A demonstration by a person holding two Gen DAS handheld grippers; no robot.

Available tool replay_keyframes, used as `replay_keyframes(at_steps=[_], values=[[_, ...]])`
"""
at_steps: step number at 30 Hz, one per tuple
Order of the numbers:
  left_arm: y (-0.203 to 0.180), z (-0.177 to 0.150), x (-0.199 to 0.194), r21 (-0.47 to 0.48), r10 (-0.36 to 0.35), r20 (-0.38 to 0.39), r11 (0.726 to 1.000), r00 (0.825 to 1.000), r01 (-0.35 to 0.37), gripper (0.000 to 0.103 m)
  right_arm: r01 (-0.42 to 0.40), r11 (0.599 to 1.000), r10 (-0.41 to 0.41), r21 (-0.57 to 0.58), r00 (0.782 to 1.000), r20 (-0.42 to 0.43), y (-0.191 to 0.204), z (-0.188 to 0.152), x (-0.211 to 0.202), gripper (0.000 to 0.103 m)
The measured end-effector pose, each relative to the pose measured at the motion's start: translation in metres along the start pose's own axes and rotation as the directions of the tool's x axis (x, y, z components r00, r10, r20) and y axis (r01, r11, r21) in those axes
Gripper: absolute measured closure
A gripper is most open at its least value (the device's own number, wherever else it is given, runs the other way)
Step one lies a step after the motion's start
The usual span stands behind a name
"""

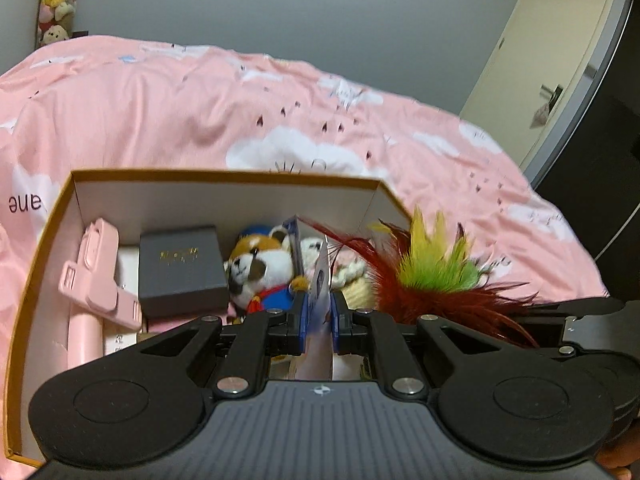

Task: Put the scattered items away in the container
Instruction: 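Carry the tube with the left gripper while the right carries the feather toy over the box, then lower the tube and feather toy into the box and open both grippers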

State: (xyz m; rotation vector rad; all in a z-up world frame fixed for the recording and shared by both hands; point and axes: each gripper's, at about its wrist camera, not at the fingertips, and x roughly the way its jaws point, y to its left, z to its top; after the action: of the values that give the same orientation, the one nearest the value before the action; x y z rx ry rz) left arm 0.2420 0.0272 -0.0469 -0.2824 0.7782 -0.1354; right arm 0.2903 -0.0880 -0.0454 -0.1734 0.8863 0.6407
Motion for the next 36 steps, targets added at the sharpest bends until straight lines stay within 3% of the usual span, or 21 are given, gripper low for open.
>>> replay_keyframes(at_steps=[13, 21, 30, 32, 36], values=[[0.003, -0.007, 0.017, -0.016, 0.045, -0.099, 0.999, 0.994, -0.047, 0.090, 0.008, 1.000, -0.006, 0.029, 0.998, -0.062, -0.003, -0.006, 0.015, 0.089], [0.003, -0.006, 0.013, -0.019, 0.055, -0.104, 0.998, 0.993, -0.057, 0.090, 0.016, 0.999, -0.012, 0.049, 0.997, -0.076, -0.003, -0.006, 0.015, 0.087], [0.003, -0.005, -0.004, -0.012, 0.069, -0.064, 0.997, 0.996, -0.070, 0.075, 0.018, 0.999, -0.015, 0.048, 0.998, -0.063, -0.001, -0.008, 0.007, 0.081], [0.004, -0.004, -0.012, -0.003, 0.087, -0.033, 0.996, 0.996, -0.087, 0.070, 0.022, 0.999, -0.020, 0.043, 0.998, -0.052, 0.000, -0.009, 0.002, 0.070], [0.007, -0.001, -0.031, 0.012, 0.119, 0.030, 0.993, 0.992, -0.119, 0.047, 0.028, 0.999, -0.027, 0.018, 0.999, -0.023, 0.004, -0.012, -0.010, 0.062]])
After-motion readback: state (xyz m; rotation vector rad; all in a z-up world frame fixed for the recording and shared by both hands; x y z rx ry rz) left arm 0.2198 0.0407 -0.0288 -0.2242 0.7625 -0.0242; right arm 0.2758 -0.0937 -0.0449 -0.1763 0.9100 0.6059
